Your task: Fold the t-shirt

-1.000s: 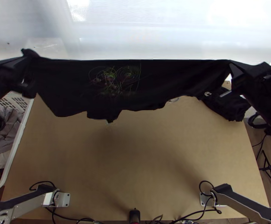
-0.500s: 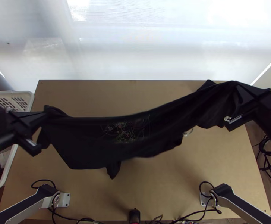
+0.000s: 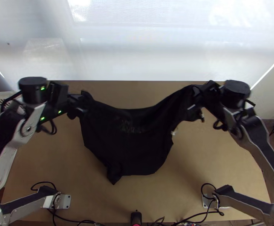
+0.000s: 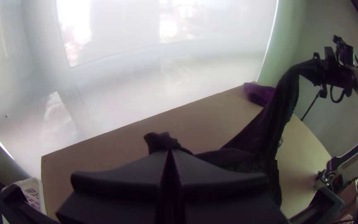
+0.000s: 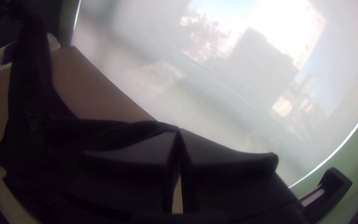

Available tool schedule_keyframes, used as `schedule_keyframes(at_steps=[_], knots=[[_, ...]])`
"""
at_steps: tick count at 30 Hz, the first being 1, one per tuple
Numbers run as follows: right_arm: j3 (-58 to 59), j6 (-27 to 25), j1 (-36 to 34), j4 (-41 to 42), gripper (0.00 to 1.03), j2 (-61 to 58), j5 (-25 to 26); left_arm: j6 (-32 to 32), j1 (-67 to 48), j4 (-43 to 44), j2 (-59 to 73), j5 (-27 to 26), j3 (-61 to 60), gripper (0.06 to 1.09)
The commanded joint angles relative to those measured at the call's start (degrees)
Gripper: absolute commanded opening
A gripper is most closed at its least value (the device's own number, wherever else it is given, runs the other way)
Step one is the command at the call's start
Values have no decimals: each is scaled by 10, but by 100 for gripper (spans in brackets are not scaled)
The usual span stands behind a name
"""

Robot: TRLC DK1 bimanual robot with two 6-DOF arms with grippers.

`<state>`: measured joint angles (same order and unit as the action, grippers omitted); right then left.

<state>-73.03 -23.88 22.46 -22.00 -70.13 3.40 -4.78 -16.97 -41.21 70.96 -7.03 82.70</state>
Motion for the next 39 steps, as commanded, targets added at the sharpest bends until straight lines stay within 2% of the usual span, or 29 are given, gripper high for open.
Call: schedule_keyframes(at_steps=[1, 5, 9, 14, 15, 18, 19, 20, 21, 24, 29, 31, 35, 39], knots=[[57, 2, -34, 164, 3, -169, -8, -1, 48, 179, 127, 18, -63, 9], [21, 2, -51, 218, 3, -270, -7, 0, 64, 243, 190, 26, -62, 9], [-23, 3, -66, 232, 3, -348, -7, 3, 62, 265, 246, 27, -66, 9], [-26, 26, -65, 232, 4, -367, -8, 11, 53, 291, 299, 26, -76, 10], [-20, 39, -62, 232, 14, -362, -8, 15, 52, 292, 305, 26, -75, 17], [0, 71, -50, 228, 70, -334, -7, 26, 48, 292, 306, 26, -75, 65], [6, 78, -44, 224, 86, -322, -7, 27, 45, 288, 300, 26, -74, 80], [11, 81, -39, 218, 97, -312, -7, 28, 44, 284, 291, 26, -74, 92], [11, 82, -34, 208, 99, -303, -7, 28, 44, 277, 283, 26, -73, 97], [11, 92, -20, 182, 99, -274, -7, 26, 45, 242, 248, 26, -74, 102], [9, 97, 21, 130, 99, -225, -8, 23, 77, 192, 157, 25, -103, 103], [4, 105, 25, 134, 98, -214, -5, 24, 101, 184, 111, 25, -128, 103], [-25, 108, 7, 170, 98, -232, 54, 23, 148, 163, 34, 22, -187, 103], [-48, 92, -18, 171, 98, -280, 57, 19, 168, 145, -25, 22, -237, 103]])
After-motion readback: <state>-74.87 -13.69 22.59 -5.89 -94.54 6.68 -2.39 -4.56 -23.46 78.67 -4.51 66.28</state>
